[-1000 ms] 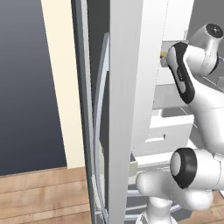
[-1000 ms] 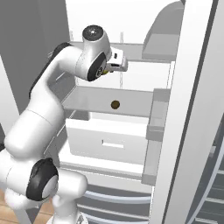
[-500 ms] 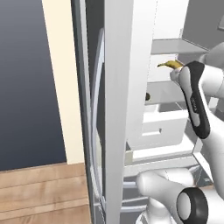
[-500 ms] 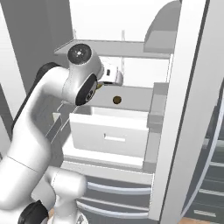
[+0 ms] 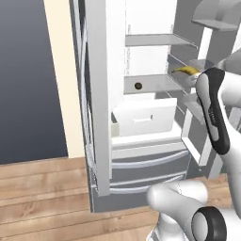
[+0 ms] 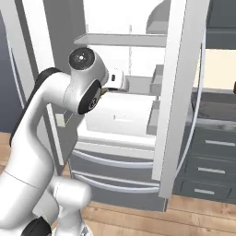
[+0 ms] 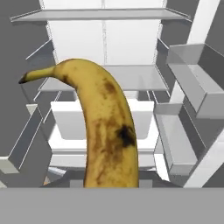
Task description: Pick the banana and kiwi from the fridge and place them inside the tupperware on the counter.
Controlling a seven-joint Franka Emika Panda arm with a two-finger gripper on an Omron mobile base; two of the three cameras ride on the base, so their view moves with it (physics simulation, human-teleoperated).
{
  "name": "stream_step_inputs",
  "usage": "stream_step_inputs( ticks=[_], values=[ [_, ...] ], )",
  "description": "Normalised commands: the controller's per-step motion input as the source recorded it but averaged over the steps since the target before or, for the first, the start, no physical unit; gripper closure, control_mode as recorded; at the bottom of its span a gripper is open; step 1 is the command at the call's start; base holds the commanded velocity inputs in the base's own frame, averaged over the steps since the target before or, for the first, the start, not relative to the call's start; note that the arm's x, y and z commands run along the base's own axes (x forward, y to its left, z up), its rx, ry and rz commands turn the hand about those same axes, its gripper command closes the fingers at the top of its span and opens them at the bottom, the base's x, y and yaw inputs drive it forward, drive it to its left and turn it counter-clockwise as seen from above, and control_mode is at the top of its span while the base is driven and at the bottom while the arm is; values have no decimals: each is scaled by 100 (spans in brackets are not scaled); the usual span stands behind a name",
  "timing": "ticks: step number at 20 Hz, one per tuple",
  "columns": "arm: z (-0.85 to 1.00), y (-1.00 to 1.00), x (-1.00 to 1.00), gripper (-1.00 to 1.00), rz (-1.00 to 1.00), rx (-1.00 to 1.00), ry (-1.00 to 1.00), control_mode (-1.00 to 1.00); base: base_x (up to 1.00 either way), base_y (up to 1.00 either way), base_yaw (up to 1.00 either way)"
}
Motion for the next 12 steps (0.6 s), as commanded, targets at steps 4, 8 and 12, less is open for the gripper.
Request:
stream_step_inputs(
  ticks=[4, 8, 12],
  values=[
    [0, 0, 0, 100, 0, 0, 0, 100, -55, -61, -1],
    [0, 0, 0, 100, 0, 0, 0, 100, -34, -84, -4],
    [0, 0, 0, 100, 0, 0, 0, 100, -12, -100, -4]
  ],
)
